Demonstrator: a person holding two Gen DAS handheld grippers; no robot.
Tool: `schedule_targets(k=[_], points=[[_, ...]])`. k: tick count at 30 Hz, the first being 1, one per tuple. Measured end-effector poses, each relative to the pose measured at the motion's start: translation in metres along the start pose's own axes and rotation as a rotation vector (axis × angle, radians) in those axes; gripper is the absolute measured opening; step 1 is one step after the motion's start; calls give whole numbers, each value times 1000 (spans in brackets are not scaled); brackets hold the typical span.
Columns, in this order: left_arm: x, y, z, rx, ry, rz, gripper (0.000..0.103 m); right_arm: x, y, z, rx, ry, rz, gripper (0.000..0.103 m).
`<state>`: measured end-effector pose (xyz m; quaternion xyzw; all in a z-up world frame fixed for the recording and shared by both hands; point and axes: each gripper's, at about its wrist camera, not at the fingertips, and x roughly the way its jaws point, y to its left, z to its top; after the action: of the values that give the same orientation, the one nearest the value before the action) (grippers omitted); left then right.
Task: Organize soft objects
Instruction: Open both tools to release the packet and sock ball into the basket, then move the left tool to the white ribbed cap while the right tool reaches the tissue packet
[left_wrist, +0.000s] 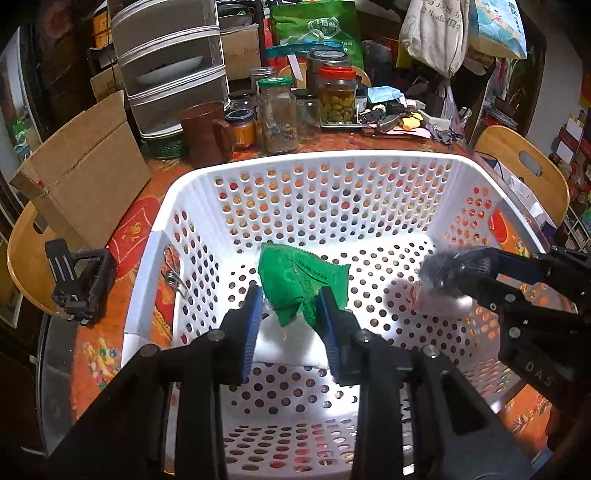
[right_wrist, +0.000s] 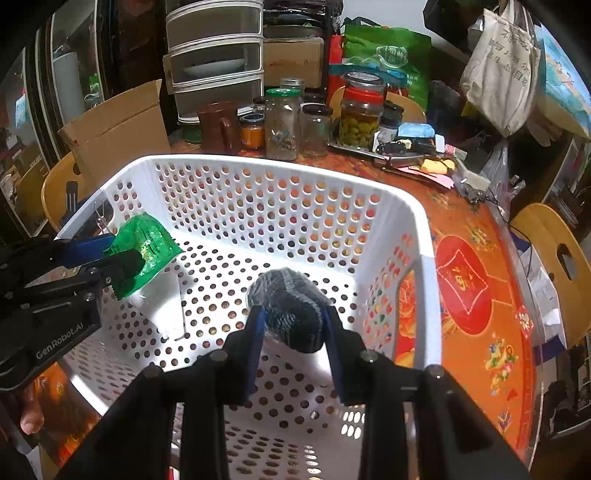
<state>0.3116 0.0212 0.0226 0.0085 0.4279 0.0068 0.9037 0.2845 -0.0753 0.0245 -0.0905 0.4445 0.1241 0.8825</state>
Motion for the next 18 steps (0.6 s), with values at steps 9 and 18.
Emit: schedule_targets(k=[9,18], points=[[-15,-2,-3,4,-72,12,84,-11,1,0,16,-31,21,76],[-60,-3,-17,19,-171,59,102,-54,-3,-13,38,-150,51,103]])
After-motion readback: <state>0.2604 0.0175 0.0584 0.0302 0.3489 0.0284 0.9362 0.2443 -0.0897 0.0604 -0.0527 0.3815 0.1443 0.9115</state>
